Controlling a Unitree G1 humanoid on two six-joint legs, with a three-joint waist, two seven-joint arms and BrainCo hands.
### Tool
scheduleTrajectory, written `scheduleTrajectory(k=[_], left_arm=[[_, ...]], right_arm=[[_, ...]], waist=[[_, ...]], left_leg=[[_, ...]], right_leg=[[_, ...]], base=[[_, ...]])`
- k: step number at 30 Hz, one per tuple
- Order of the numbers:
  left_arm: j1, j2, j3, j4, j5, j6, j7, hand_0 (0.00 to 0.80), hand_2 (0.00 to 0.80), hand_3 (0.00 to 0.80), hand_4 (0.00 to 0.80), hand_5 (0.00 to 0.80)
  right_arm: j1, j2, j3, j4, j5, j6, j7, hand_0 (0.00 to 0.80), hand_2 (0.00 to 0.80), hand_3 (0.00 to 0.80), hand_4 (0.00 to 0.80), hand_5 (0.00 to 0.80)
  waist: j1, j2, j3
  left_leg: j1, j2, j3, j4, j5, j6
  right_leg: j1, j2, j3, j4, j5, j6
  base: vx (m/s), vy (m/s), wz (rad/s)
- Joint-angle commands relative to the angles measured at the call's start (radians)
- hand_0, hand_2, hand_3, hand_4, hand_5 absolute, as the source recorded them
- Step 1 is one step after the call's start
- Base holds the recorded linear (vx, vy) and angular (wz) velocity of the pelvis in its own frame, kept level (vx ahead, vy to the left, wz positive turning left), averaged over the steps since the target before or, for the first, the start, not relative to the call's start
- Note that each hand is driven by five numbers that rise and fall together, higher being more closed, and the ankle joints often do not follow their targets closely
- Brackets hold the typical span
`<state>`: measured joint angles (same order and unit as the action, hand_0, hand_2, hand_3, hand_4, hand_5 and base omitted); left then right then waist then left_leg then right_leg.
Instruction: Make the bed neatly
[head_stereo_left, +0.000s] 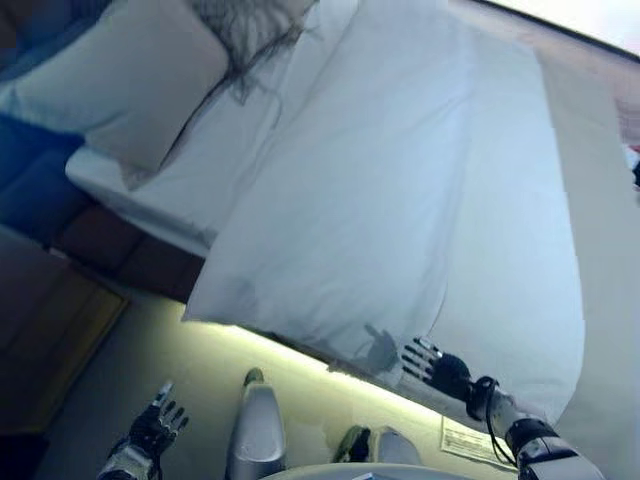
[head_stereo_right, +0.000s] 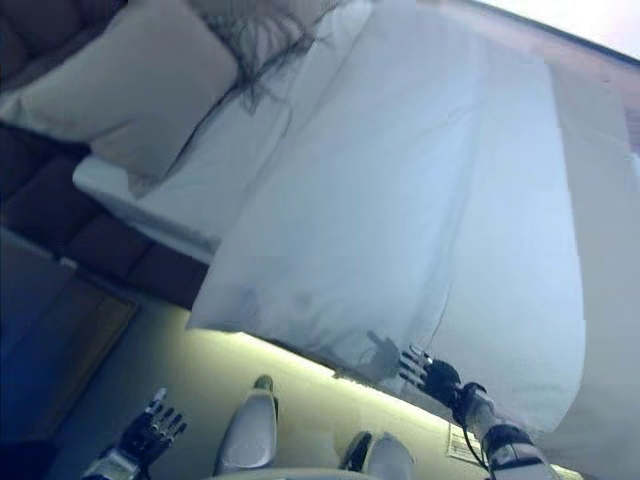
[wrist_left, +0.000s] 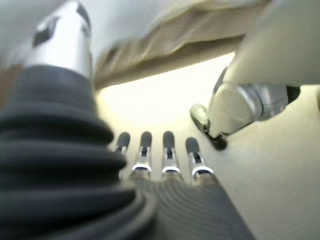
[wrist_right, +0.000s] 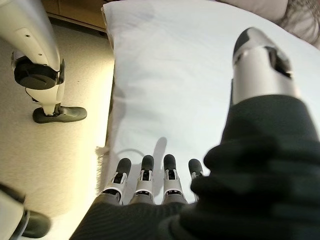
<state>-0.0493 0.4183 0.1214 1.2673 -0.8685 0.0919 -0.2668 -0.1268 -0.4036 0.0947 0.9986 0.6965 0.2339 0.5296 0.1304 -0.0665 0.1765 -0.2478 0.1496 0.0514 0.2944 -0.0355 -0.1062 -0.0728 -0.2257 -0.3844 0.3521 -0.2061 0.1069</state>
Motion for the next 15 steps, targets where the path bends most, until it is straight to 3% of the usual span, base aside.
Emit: scheduleTrajectory(k=[1, 8, 12, 15], left_arm=[[-0.014, -0.037, -0.068, 0.028, 0.179, -0.023, 0.049, 0.000, 0.000, 0.000, 0.000, 0.000], [-0.023, -0.116, -0.144, 0.059, 0.234, -0.010, 0.015, 0.000, 0.000, 0.000, 0.000, 0.000], [-0.028, -0.172, -0.181, 0.078, 0.280, -0.019, 0.010, 0.000, 0.000, 0.000, 0.000, 0.000], [-0.028, -0.198, -0.195, 0.095, 0.276, -0.009, 0.019, 0.000, 0.000, 0.000, 0.000, 0.000]], right_arm=[[0.006, -0.007, 0.007, 0.032, -0.112, -0.069, 0.025, 0.000, 0.000, 0.000, 0.000, 0.000], [0.072, 0.096, 0.009, 0.136, -0.060, -0.140, -0.023, 0.000, 0.000, 0.000, 0.000, 0.000], [0.092, 0.167, -0.031, 0.228, 0.048, -0.143, -0.059, 0.000, 0.000, 0.000, 0.000, 0.000], [0.106, 0.203, -0.058, 0.272, 0.097, -0.142, -0.157, 0.000, 0.000, 0.000, 0.000, 0.000]], waist=[[-0.010, 0.032, -0.052], [-0.052, 0.040, -0.129], [-0.068, 0.039, -0.153], [-0.084, 0.040, -0.169]], left_leg=[[0.163, -0.018, 0.057, -0.190, 0.042, 0.002], [0.276, -0.038, 0.095, -0.368, 0.077, 0.002], [0.296, -0.039, 0.112, -0.382, 0.061, 0.002], [0.300, -0.044, 0.109, -0.382, 0.054, 0.009]], right_leg=[[0.029, -0.026, 0.040, -0.229, 0.214, 0.050], [0.114, 0.000, 0.035, -0.402, 0.294, 0.068], [0.137, 0.014, 0.028, -0.439, 0.307, 0.065], [0.141, 0.025, 0.043, -0.439, 0.297, 0.057]], base=[[0.172, -0.041, -0.32], [0.105, -0.054, -0.14], [0.051, -0.056, -0.09], [0.034, -0.023, -0.07]])
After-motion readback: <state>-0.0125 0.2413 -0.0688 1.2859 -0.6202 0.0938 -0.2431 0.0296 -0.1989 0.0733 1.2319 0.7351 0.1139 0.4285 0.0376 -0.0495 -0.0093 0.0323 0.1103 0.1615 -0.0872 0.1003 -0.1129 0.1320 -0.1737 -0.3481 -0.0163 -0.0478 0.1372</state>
